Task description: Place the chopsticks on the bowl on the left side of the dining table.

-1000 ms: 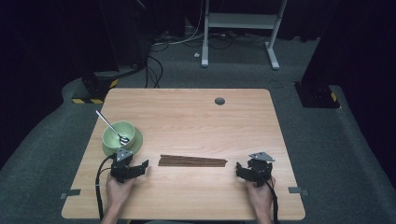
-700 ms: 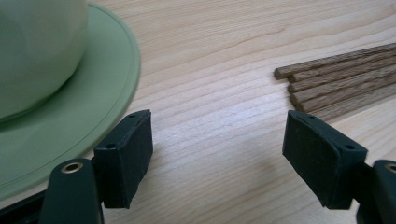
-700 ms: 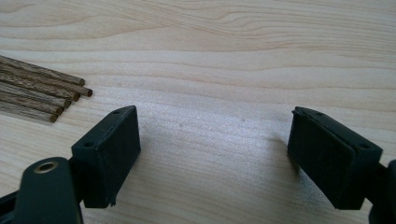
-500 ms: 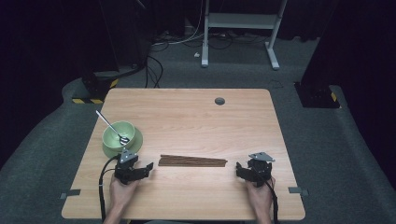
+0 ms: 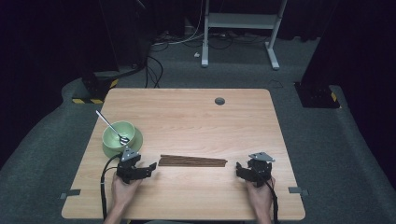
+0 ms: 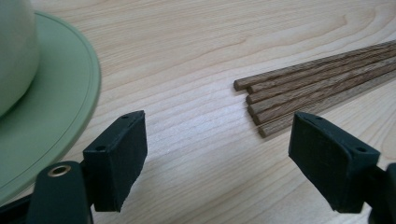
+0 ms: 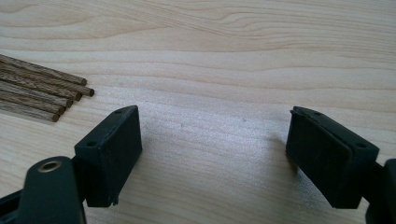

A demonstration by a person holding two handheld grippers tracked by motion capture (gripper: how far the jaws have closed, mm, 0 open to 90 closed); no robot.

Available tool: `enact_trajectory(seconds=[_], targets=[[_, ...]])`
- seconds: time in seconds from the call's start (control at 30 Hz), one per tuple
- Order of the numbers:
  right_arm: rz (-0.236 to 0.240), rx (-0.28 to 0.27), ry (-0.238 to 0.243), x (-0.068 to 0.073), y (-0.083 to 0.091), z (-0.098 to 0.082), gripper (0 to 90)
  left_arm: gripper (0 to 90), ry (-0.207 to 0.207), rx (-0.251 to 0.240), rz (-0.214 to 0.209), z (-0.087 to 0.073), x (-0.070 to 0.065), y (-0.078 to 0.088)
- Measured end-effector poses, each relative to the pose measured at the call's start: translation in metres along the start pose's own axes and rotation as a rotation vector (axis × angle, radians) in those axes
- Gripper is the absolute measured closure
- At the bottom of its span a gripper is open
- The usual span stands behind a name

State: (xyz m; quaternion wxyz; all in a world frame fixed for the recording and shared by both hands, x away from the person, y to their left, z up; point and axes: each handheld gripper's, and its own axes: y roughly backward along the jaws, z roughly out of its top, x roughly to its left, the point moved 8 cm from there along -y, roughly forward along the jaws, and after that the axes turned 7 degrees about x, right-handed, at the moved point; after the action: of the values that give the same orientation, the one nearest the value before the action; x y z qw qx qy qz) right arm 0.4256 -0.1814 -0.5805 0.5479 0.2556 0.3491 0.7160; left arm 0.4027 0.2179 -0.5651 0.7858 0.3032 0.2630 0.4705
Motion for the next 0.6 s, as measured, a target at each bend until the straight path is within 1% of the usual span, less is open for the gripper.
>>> enact_trajectory(seconds=[0.2, 0.33, 0.47, 0.6], targets=[[0.0, 0.0, 0.0, 0.0, 0.0, 0.0, 17.9, 19.5, -0.02, 0.0, -0.025, 0.007, -0.009, -0.001], [0.0, 0.0, 0.0, 0.0, 0.0, 0.0, 17.9, 19.5, -0.04, -0.001, -0.031, 0.013, -0.015, -0.001], [0.001, -0.001, 0.003, 0.0, 0.0, 0.0, 18.4, 19.3, -0.048, -0.003, -0.041, 0.019, -0.019, -0.002], [0.002, -0.001, 0.002, 0.0, 0.0, 0.0, 18.6, 19.0, -0.052, 0.0, -0.064, 0.024, -0.024, -0.003]])
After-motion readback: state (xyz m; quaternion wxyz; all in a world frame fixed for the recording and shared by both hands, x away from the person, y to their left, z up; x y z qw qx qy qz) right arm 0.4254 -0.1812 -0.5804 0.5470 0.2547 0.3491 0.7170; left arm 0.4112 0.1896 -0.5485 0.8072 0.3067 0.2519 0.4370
